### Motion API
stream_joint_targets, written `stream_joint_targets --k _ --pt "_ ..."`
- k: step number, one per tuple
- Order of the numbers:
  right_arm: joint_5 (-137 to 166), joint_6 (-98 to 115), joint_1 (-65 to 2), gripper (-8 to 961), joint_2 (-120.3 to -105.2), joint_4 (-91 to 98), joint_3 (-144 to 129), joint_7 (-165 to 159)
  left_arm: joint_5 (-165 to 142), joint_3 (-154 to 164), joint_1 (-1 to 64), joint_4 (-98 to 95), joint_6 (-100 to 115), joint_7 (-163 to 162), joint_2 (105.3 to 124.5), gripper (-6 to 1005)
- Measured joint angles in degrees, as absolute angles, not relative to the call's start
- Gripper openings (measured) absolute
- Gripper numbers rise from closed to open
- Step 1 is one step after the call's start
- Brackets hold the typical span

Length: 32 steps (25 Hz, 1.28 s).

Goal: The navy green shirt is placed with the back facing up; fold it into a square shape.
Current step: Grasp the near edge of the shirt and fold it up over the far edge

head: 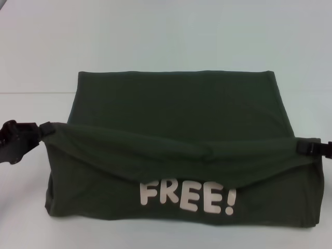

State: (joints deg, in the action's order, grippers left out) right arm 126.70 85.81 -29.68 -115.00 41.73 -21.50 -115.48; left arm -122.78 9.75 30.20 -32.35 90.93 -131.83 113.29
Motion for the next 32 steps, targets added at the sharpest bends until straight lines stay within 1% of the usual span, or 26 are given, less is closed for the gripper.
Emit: stream_joint_targets --k 2,3,8,15,25,31,32 --pt "126.67 82.81 -29.73 67 -115.71 41.74 -21.56 -115.34 -122.11 9.69 30.14 -32.3 89.09 -130.9 114.0 5" --pt "126.66 81.75 -29.78 66 -116.02 41.73 -21.55 -115.31 -120.89 9.67 30.14 -32.28 87.04 -129.85 114.73 5" --pt "126.49 76.85 -30.46 66 -117.04 41.73 -21.47 -115.58 -119.06 9.91 30.47 -31.36 84.11 -128.06 115.36 5" --pt "125.71 72.5 -31.77 71 -117.81 41.59 -21.45 -115.89 -117.51 9.93 32.28 -29.2 80.62 -124.86 115.63 5" --pt "124.49 68.74 -33.6 80 -117.86 40.73 -23.03 -116.1 -116.75 10.57 34.81 -29.17 75.95 -121.88 116.43 5" --pt "124.64 67.21 -33.95 86 -117.85 39.47 -23.87 -116.11 -116.83 11.53 35.46 -29.18 72.64 -119.93 117.37 6" --pt "124.65 67.02 -33.95 87 -117.85 39.41 -23.91 -116.11 -116.71 12.66 35.52 -29.18 70.84 -119.19 117.84 9"
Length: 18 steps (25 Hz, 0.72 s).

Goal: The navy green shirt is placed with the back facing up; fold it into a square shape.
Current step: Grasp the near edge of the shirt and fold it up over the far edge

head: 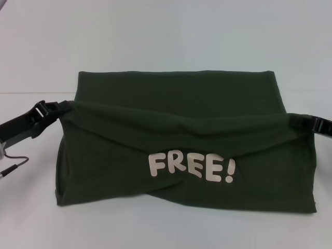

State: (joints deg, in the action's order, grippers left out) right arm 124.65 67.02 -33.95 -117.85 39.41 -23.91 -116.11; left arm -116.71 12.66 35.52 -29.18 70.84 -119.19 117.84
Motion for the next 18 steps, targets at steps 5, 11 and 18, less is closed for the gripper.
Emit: stream_joint_targets --k 5,11,18 --pt "124.71 66.23 -33.97 92 -117.88 39.17 -24.44 -116.1 -116.65 12.89 35.98 -29.18 68.97 -117.56 118.61 20" --pt "124.56 64.94 -34.19 98 -118.06 38.37 -24.59 -115.76 -116.63 13.0 36.99 -29.19 66.0 -115.04 119.75 34" --pt "124.63 64.86 -34.36 105 -118.13 37.97 -24.61 -115.68 -116.62 13.1 38.61 -29.86 64.14 -114.05 119.73 51"
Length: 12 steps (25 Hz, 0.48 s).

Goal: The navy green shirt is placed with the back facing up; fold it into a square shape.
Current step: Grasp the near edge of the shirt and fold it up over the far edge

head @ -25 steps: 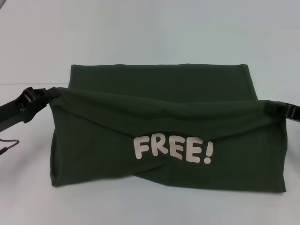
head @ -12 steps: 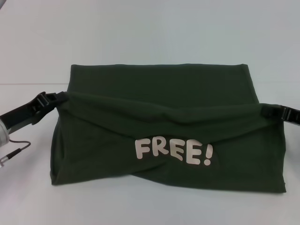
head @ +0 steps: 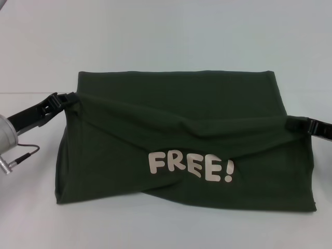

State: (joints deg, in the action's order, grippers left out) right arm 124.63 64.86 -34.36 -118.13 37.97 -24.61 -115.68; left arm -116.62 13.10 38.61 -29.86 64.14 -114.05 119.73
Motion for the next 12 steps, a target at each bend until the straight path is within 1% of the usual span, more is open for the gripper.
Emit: stream_joint_targets --k 6,12 --pt "124.71 64.85 -34.42 110 -118.35 37.88 -24.7 -115.62 -116.65 13.76 39.78 -29.88 61.77 -112.72 119.51 65" --pt "124.67 64.54 -34.59 116 -118.56 37.87 -25.31 -115.57 -116.67 15.2 39.25 -29.89 59.96 -112.35 119.52 79"
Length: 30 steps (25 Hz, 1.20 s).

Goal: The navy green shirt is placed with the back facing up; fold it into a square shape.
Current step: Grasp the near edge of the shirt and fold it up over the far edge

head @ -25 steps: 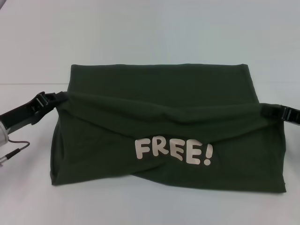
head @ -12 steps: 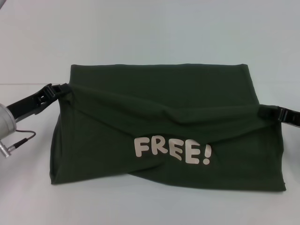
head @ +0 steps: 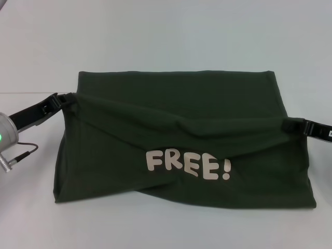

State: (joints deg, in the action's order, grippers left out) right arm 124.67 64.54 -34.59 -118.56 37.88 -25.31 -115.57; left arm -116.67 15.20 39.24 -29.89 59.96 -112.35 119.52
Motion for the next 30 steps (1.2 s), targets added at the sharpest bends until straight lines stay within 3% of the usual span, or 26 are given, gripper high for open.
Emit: stream_joint_targets --k 21,30 --pt "124.44 63.32 -35.13 136 -118.65 37.95 -25.4 -115.85 -116.62 17.57 40.21 -30.15 57.93 -111.63 119.54 127" --pt "123.49 62.28 -35.18 145 -119.12 37.83 -25.4 -115.71 -114.4 17.52 39.76 -31.55 52.91 -108.46 121.7 148"
